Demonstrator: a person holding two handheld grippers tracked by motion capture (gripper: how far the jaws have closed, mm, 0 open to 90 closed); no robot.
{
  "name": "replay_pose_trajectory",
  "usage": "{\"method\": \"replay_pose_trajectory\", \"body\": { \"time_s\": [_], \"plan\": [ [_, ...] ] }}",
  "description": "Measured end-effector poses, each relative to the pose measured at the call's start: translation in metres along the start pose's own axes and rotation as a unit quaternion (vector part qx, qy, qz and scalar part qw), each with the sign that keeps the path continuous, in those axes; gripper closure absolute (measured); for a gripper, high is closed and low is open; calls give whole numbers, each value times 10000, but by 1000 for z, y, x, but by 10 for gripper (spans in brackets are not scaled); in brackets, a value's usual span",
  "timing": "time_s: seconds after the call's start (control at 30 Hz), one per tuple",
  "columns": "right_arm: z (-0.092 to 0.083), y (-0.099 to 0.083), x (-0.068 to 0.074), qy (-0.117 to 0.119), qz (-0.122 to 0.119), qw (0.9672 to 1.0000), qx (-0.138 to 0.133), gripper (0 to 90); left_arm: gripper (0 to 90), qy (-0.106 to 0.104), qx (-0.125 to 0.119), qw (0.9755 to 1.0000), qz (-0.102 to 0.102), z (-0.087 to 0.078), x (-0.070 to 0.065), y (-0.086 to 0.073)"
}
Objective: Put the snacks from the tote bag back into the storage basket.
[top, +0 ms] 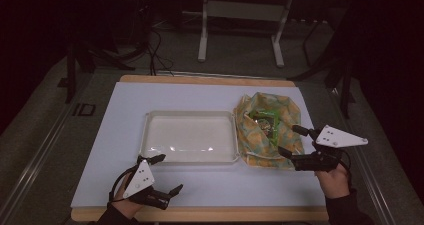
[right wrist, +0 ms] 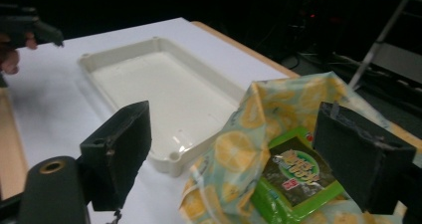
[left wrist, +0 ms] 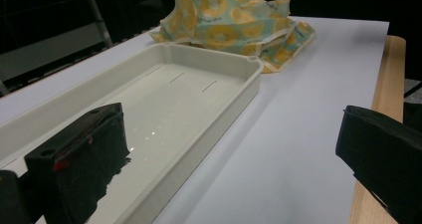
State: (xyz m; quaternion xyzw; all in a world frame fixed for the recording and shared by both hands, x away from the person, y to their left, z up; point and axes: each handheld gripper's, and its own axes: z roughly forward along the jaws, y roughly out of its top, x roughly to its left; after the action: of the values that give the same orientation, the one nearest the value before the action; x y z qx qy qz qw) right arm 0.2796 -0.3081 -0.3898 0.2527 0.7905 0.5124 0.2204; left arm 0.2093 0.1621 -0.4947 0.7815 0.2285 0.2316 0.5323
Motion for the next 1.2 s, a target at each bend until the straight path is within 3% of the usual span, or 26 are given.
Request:
{"method": "replay_pose_trajectory", "body": {
  "time_s": [0.13,0.63,0.87,1.0,1.2],
  "plan": [
    [-1,5,-3,-32,-126,9999,10,152,3,-7,-19,10000,-17,0,0,0],
    [-1,25,-18,-406,-113,9989,-191,142,3,-15,-35,10000,-10,0,0,0],
    [5,30,-31,-330,147,9988,-334,135,3,-22,-16,10000,27,0,-1,0],
    [9,31,-36,-346,191,9987,-312,135,3,-26,-9,10000,27,0,0,0],
    [17,32,-44,-595,171,9981,-72,141,3,-32,-10,10000,31,0,0,0]
  ]
}}
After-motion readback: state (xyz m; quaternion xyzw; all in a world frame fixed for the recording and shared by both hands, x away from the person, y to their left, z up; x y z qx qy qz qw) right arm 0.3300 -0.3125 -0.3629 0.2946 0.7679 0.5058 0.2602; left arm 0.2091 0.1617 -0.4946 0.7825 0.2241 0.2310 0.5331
